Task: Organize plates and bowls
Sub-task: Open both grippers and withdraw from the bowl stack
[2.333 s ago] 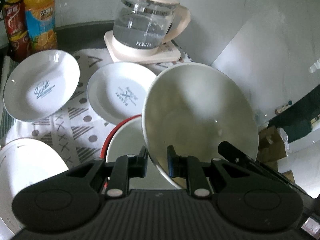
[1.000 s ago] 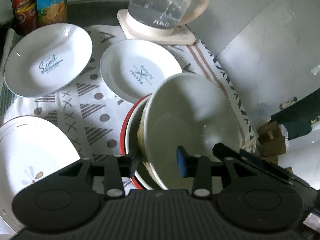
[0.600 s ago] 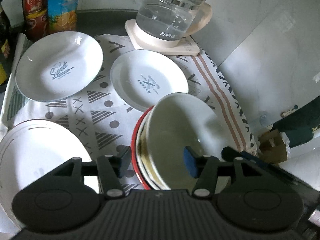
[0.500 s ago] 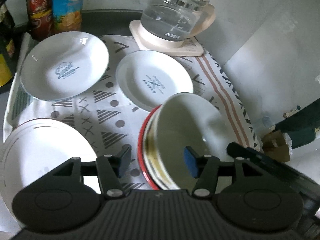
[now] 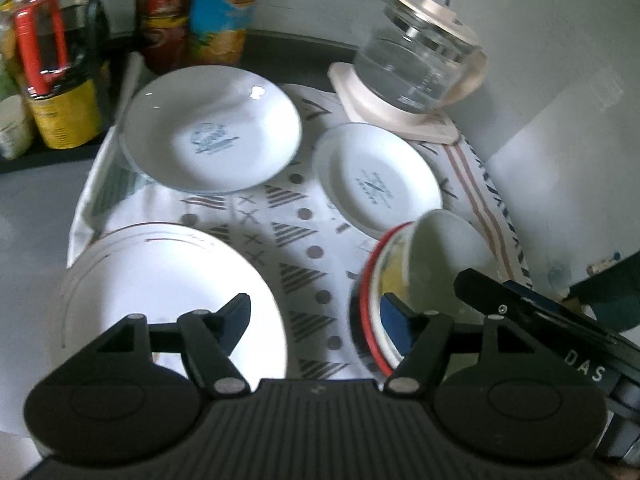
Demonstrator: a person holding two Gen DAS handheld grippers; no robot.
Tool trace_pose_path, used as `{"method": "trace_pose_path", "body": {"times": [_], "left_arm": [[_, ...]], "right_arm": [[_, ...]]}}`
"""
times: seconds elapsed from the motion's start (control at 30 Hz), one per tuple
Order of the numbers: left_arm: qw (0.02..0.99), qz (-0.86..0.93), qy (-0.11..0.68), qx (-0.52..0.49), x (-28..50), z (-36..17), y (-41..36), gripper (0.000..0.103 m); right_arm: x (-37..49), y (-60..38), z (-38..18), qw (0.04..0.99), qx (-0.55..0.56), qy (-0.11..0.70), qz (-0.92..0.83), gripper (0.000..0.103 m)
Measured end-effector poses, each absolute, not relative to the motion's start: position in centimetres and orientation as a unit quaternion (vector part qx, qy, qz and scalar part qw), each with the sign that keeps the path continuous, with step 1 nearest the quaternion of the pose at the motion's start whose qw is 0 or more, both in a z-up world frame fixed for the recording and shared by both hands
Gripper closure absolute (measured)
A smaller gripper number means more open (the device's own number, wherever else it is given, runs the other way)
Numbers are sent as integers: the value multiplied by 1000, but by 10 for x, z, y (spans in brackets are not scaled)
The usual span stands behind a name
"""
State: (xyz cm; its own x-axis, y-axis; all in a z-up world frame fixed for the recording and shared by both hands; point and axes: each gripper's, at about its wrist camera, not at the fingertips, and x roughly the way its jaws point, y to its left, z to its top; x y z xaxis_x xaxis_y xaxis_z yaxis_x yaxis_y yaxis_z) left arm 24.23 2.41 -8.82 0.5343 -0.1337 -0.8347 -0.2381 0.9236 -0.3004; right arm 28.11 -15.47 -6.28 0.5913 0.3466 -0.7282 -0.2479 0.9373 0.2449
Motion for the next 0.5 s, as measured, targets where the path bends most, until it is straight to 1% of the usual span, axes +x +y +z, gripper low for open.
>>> {"method": "trace_pose_path", "body": {"times": [0.5], "left_arm": [[840, 97, 489, -215, 213, -98, 73, 32]], "right_arm": [[278, -94, -59, 876, 15, 418, 240, 20]]}}
